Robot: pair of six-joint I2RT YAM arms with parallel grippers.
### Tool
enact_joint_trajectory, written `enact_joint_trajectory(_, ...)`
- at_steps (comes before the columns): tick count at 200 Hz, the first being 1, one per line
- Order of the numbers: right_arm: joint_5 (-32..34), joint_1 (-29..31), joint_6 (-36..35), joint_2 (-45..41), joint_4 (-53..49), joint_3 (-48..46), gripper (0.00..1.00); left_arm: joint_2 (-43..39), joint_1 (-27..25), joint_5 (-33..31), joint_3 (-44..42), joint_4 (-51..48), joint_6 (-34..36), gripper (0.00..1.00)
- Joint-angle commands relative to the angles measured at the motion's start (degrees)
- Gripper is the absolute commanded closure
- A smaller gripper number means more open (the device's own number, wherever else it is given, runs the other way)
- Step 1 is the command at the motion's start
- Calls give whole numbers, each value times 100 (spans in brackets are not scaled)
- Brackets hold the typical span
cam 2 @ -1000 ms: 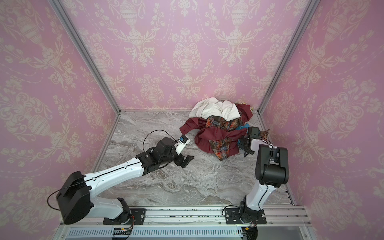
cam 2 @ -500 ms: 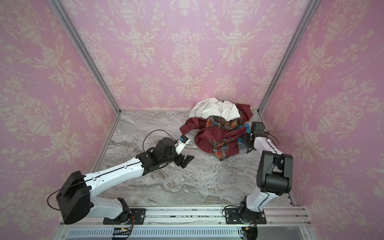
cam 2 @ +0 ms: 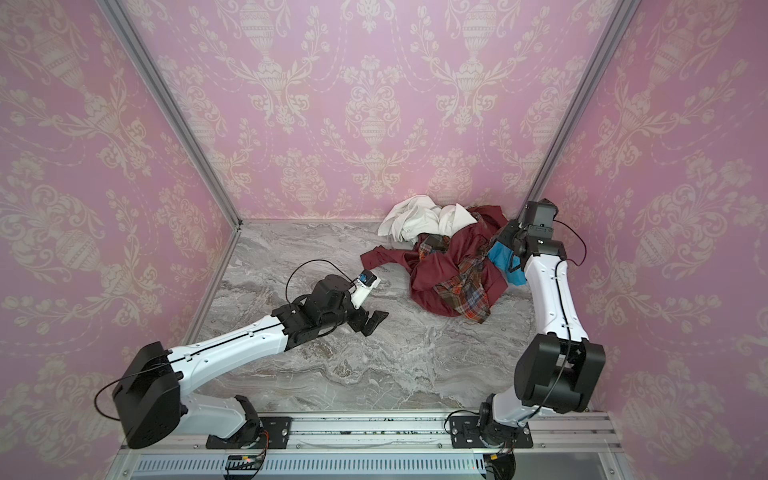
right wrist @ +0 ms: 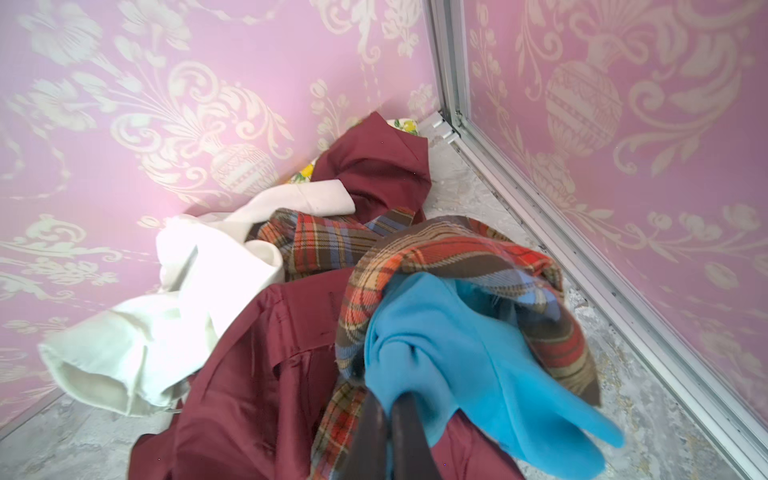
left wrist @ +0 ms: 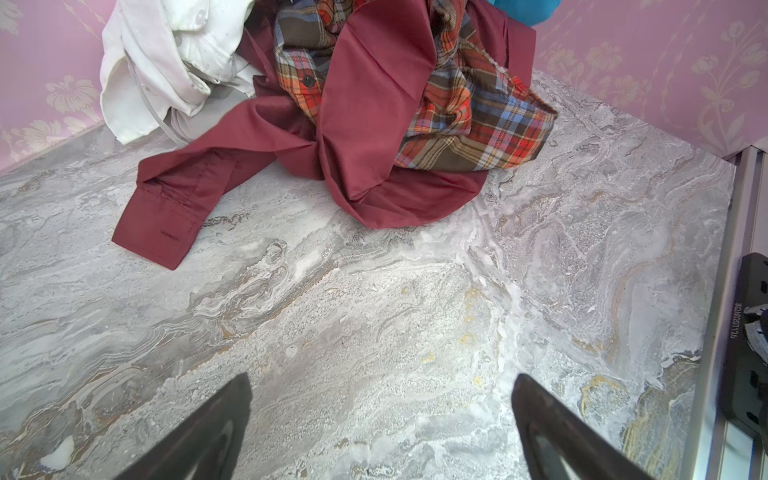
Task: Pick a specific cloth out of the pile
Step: 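Lift the turquoise shirt high out of the pile with the right gripper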
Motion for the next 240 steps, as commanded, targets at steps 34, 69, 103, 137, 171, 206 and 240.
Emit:
enact_joint_trajectory(34,-469,14,273,102,-120,1346,100,-1,58,-82,141,-15,-112,1)
enact_joint_trajectory(69,-598,208,250,188,-210,2025,100,8,58,-158,166,-51,-130,1)
enact_joint_trajectory(103,-570,446,113,278,-190,2767,100,76,50,-172,226,-82,-221,1)
enact_joint_trajectory(137,-727,660,-13,553,-335,3763,100,131,58,-180,309,-108,-293,1)
enact_joint_trajectory(171,-820,999,-104,787,-522,4726,100,130,75,-207,484,-138,-394,1)
enact_joint_trajectory(206,-1161,1289,52,1057,-787,5653,100,377,75,-295,913,49,-565,1)
enact_joint_trajectory(240,-1211,1757,122,884,-580,5647,100,820,67,-215,1451,602,-960,1)
